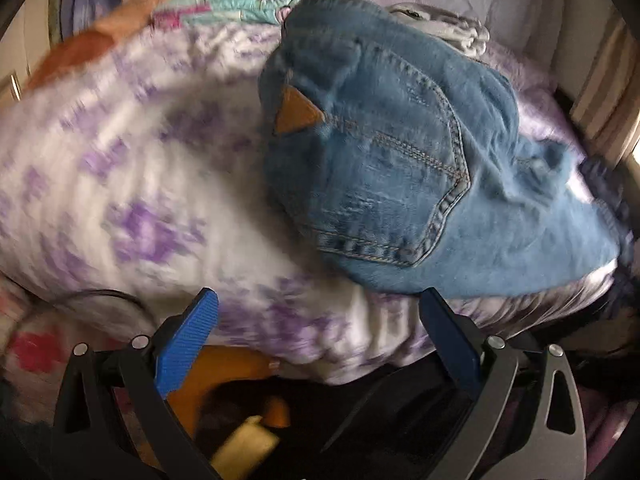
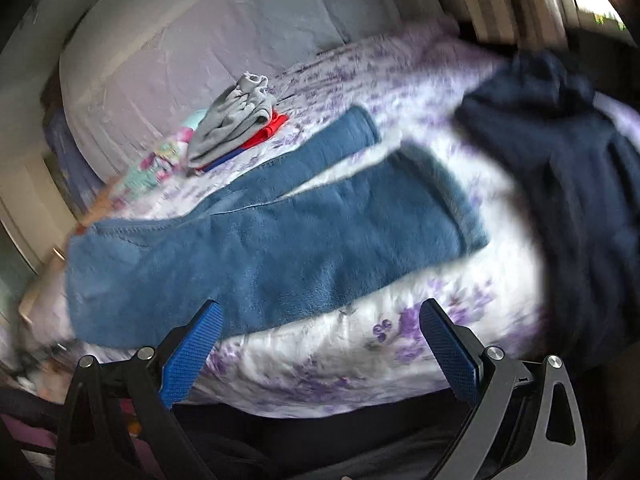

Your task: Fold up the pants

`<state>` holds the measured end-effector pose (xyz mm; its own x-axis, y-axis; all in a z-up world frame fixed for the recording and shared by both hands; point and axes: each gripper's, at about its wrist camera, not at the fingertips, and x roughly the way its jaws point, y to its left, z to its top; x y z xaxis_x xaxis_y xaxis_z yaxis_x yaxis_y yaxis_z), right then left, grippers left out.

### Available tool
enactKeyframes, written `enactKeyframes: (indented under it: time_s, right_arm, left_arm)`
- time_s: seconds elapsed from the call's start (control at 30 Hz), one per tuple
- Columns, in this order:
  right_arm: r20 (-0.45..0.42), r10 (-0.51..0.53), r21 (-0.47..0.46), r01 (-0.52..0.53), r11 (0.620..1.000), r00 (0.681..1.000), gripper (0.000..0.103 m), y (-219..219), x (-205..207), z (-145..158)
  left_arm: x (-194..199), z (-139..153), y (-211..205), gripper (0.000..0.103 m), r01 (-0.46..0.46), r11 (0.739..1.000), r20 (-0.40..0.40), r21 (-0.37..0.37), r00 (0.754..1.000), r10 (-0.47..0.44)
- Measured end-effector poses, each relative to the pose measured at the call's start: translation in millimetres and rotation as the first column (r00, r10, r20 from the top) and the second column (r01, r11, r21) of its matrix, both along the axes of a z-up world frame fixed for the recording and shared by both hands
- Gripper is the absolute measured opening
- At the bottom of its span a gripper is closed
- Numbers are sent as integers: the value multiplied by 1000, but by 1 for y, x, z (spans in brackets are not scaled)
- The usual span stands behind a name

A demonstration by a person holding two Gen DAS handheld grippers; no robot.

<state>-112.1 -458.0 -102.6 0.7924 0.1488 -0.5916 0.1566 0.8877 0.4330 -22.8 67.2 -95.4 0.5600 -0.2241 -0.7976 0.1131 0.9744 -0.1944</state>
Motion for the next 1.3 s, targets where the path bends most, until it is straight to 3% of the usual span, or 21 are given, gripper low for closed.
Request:
enactKeyframes:
  time_s: [0.1,0.17,0.2,0.23,0.27,0.3,0.4,0.47,0.5,0.53,0.6,0.73,0.87,0.97,1.0,1.07,1.13,1.17,1.2,1.27,1.3]
  right_arm:
    - [65,-14,51,10,999,998,100,-7,6,-4]
    - [93,29,79,-36,996,995,100,-6,16,-1]
    - [93,55,100,-64,993,994,90,-6,23,-1]
    - [88,90,136,-101,986,992,50,-6,31,-3]
    - [71,111,157,-121,980,991,26,-6,39,-7]
    - [69,112,168,-122,978,991,10,-8,41,-6]
    - [155,144,188,-172,967,977,9,-8,39,14]
    - [236,171,194,-219,956,957,8,-8,37,43]
    - [263,176,182,-227,957,949,8,-8,37,55]
    - [310,184,144,-237,961,933,8,-6,38,77]
    - [362,215,88,-263,961,907,8,-4,45,109]
    - [426,242,-30,-253,967,872,8,-7,104,176]
    - [454,149,-65,-134,989,878,8,-32,192,229]
    - [487,110,-67,-88,994,867,8,-48,239,259]
    - [478,114,-69,-92,993,871,8,-51,251,264]
    - [378,82,-89,-52,995,922,10,-56,286,256]
    - [188,4,-139,23,990,982,25,-64,325,222]
    - [114,-21,-160,40,986,993,33,-68,334,203]
    - [45,-36,-186,44,982,998,46,-74,342,180]
    - [-42,-57,-207,47,977,998,46,-83,339,134]
    - [-59,-53,-191,41,981,997,51,-84,332,120]
  left_arm:
    - [7,6,-12,98,-3,999,85,-34,996,6]
    - [14,13,-18,98,15,997,122,-74,993,-6]
    - [20,16,-19,98,23,994,145,-107,989,-7]
    - [27,16,-20,98,18,993,148,-118,989,-1]
    - [34,15,-20,92,5,990,138,-138,990,14]
    - [38,16,-20,77,0,988,134,-155,991,21]
    - [37,31,-13,54,16,976,163,-218,986,20]
    - [32,51,-12,46,30,977,209,-213,978,16]
    - [31,59,-12,31,34,976,225,-214,974,15]
    - [30,71,-13,27,18,981,251,-191,968,31]
    - [33,98,-15,27,47,978,287,-202,958,13]
    - [70,143,-33,27,52,992,326,-116,945,-12]
    - [158,185,-54,27,44,998,326,-54,945,-24]
    - [202,227,-61,27,-7,1000,418,7,908,3]
    - [219,242,-59,45,-21,1000,429,1,903,18]
    - [246,248,-49,77,-59,998,374,-20,925,63]
    - [268,230,-40,79,-71,997,267,-26,961,76]
    - [270,220,-39,80,-73,997,240,-15,968,74]
    - [269,200,-38,80,-74,997,196,20,978,69]
    - [257,163,-38,81,-42,998,122,55,992,35]
    - [249,141,-37,83,-22,998,71,65,997,18]
